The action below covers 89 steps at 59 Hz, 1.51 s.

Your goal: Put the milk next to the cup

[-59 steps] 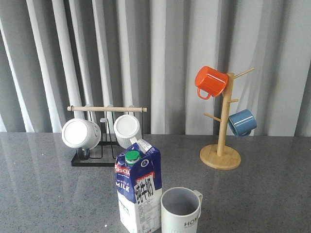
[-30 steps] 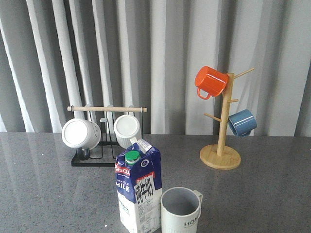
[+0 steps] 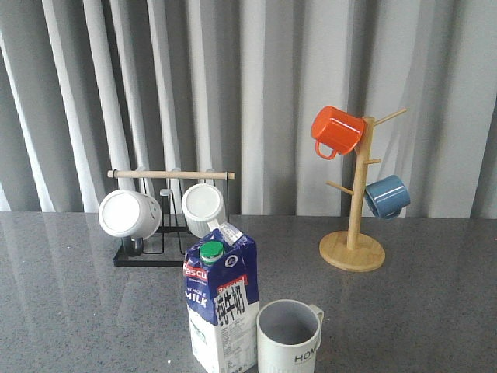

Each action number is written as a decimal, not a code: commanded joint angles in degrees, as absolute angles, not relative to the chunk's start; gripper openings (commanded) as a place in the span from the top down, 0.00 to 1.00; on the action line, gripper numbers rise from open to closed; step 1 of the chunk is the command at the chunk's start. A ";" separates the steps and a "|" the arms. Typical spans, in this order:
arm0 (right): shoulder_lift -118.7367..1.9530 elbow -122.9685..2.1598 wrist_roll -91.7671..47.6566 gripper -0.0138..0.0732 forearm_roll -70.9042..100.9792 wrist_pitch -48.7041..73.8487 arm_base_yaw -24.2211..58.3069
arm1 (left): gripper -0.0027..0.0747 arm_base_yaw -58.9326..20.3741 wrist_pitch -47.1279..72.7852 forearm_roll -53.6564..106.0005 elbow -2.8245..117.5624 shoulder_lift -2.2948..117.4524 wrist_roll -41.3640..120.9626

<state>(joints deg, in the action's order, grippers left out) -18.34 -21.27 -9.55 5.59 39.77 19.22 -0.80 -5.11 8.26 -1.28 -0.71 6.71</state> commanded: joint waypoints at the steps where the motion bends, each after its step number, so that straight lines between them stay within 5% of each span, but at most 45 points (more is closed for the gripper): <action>1: -18.85 -22.82 -10.05 0.85 5.85 36.14 19.20 | 0.97 -0.60 -9.62 8.70 -0.19 -0.72 6.36; 72: -18.85 -22.75 -10.72 0.85 5.36 35.66 19.20 | 0.97 -0.60 -9.62 8.70 -0.19 -0.72 6.36; 89: -17.49 -16.74 -8.45 0.85 -4.33 22.09 18.95 | 0.97 -0.60 -9.62 8.70 -0.19 -0.72 6.36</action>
<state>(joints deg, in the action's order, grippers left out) -18.18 -18.08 -9.71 0.37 32.33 19.22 -0.80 -5.11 8.26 -1.28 -0.71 6.71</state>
